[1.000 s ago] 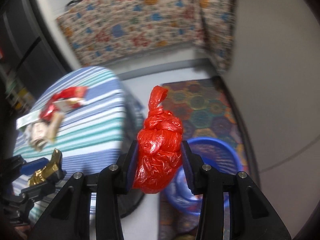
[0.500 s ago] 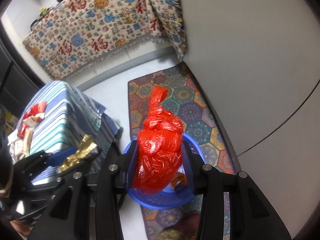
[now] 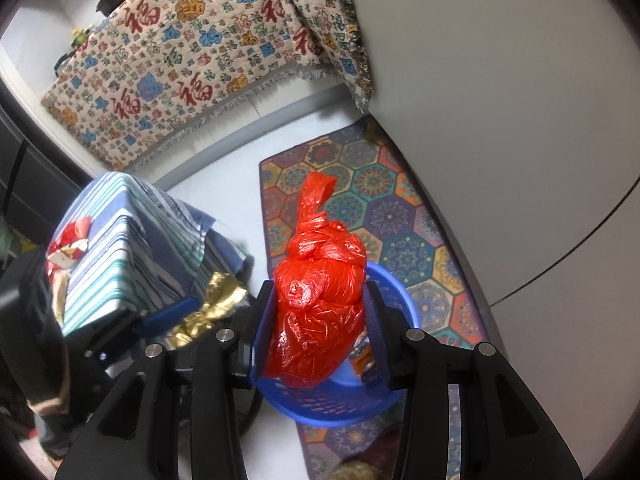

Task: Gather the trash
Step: 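Carry gold wrapper and red bag over the wastebasket and release both, then return both tools to the table and approach the paper packets and carton, then grasp the crumpled silver snack wrapper with left tool while right grasps the clear-wrapped pastry stick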

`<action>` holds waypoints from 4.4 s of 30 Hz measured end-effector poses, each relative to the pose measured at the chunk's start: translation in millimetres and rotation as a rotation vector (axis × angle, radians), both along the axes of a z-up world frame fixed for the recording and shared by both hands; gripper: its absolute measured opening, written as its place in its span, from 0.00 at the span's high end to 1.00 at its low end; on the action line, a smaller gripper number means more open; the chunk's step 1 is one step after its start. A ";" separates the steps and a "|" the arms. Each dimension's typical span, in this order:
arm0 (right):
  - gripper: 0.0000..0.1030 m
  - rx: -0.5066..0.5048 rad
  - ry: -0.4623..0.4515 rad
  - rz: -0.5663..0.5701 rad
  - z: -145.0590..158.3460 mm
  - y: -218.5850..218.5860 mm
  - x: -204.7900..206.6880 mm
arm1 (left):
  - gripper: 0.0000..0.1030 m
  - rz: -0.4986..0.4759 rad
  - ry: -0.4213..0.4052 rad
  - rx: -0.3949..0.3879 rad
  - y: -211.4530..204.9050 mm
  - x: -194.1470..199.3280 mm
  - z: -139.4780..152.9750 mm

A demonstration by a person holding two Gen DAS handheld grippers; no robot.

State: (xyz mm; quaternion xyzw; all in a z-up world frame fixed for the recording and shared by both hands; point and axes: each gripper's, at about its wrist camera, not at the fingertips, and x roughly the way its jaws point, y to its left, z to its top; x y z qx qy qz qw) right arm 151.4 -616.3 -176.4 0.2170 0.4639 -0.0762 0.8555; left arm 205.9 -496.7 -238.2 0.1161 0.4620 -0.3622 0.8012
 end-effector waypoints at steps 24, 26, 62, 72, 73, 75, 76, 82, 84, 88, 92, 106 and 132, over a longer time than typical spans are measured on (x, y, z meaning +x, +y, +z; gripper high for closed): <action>0.12 -0.215 -0.206 -0.043 58.7 32.7 -9.2 | 0.30 0.169 -0.211 0.011 82.8 -44.7 98.3; 0.10 -0.259 -0.217 0.009 62.5 56.4 -8.2 | 0.27 0.206 -0.214 0.027 111.8 -53.0 103.4; 0.00 -0.291 -0.075 0.679 -16.6 390.2 76.1 | 0.00 0.537 -0.119 0.140 445.8 0.8 59.3; 0.18 -0.034 -0.166 0.536 17.4 356.9 107.0 | 0.00 0.470 -0.231 0.084 445.2 14.1 75.3; 0.20 0.001 -0.159 0.537 15.1 356.7 113.4 | 0.00 0.466 -0.208 0.072 444.5 17.1 73.4; 0.28 0.031 -0.148 0.544 10.3 360.8 121.5 | 0.00 0.450 -0.187 0.032 443.5 19.4 73.5; 0.31 0.031 -0.146 0.551 8.2 364.1 124.7 | 0.00 0.439 -0.190 0.018 442.0 18.2 75.1; 0.74 -0.026 -0.099 0.606 0.8 378.0 120.6 | 0.38 0.405 -0.173 0.010 439.0 12.6 75.3; 0.75 -0.051 -0.098 0.634 3.5 377.2 111.9 | 0.40 0.446 -0.138 -0.011 446.2 8.4 77.7; 0.75 -0.111 -0.087 0.707 11.6 370.1 90.5 | 0.40 0.541 -0.047 -0.019 461.6 -11.3 80.4; 0.75 -0.149 -0.044 0.774 10.7 361.7 73.0 | 0.39 0.571 0.033 -0.032 468.5 -38.8 81.9; 0.47 -0.174 -0.030 0.757 11.1 357.8 60.1 | 0.21 0.477 -0.088 0.065 441.7 -37.3 77.2; 0.87 -0.101 -0.079 0.720 28.0 344.1 48.0 | 0.74 0.481 -0.099 -0.031 410.8 -52.0 91.8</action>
